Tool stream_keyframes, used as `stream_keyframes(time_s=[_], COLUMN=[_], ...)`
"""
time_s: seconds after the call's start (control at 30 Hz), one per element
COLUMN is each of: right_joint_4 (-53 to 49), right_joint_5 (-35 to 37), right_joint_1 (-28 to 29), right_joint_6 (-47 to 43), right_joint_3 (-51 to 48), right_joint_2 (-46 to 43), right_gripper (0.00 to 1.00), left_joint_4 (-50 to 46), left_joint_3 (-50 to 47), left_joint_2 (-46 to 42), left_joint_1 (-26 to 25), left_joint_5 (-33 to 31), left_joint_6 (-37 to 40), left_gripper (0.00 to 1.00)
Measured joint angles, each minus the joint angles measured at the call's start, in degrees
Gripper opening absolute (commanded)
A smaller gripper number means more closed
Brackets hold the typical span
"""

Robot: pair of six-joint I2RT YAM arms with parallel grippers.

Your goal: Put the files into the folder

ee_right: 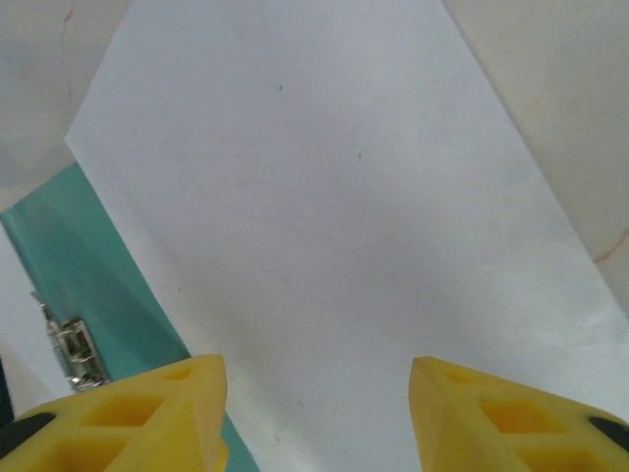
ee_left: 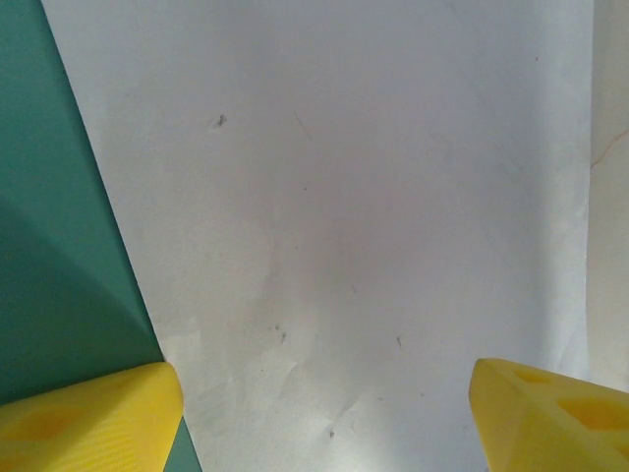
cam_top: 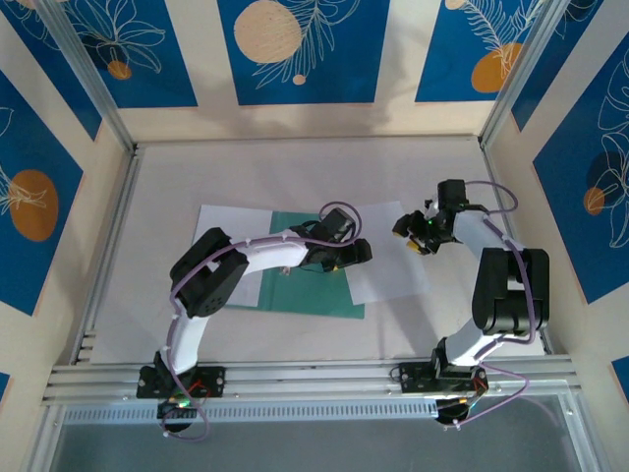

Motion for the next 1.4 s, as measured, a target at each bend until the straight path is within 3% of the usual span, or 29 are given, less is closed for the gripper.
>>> stream_keyframes(time_s=[0.23,0.43,0.97,1.4], right_joint_4=[-4.15,-5.22,-3.10,-0.46], right_joint_5=[8.50,9.40,-1.53,-7.78], right_joint_1=[1.31,1.31,1.29,1.70], right_joint_6=[-1.90,-2.49,-1.62,0.22], right_joint_3=[1.09,1.62,2.19,0.39], right_joint_2=[3.30,7.26,10.54,10.62], right_gripper=[0.53,0.52,0.51,0.51], left_joint_4=[0.37,0.46,1.29,1.44], left_joint_3=[-0.33,-0.35,-0.44,-0.44], left_joint_2=[-0.17,-0.20,-0.24,-0.26], left_joint_1=[0.00,0.02,0.13,0.15], left_joint_5=[0.02,0.22,1.03,1.29], left_joint_6=[0.00,0.00,0.00,0.00], left_gripper=[0.78,0.79,0.88,0.89])
